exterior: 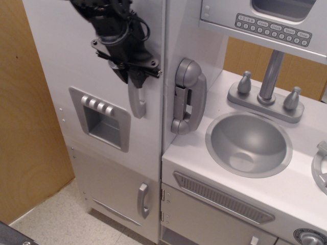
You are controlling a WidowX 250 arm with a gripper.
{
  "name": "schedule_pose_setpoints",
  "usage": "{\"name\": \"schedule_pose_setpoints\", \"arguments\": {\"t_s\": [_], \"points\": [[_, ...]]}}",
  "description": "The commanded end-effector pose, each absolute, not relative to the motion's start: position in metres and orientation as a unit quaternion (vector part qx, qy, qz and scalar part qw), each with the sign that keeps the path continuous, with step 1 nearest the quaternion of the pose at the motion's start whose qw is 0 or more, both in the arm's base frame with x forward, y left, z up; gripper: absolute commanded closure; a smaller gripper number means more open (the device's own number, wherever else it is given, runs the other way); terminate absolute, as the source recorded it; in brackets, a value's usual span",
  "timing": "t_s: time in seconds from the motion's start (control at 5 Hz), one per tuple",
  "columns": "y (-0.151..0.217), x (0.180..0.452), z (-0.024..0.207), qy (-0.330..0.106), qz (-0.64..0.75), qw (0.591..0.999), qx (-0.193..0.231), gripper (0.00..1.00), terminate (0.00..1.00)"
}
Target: Open fridge
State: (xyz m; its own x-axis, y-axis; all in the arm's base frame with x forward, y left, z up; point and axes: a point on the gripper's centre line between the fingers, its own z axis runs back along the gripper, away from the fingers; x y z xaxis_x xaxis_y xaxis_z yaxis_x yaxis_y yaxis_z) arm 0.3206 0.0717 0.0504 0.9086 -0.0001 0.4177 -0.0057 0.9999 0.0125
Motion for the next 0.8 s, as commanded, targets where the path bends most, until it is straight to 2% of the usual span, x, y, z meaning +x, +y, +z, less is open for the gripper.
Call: {"name": "schedule_pose_setpoints", "arguments": {"t_s": [0.0, 0.2, 0.6], "points": [[0.111, 0.281, 0.075, -0.19, -0.028, 0.981, 0.003, 0.0, 0.0], [0.113, 0.264, 0.079, -0.157, -0.073, 0.985, 0.01, 0.0, 0.0], [0.107, 0.236, 0.068, -0.137, -0.07, 0.988, 0.013, 0.0, 0.0]]}}
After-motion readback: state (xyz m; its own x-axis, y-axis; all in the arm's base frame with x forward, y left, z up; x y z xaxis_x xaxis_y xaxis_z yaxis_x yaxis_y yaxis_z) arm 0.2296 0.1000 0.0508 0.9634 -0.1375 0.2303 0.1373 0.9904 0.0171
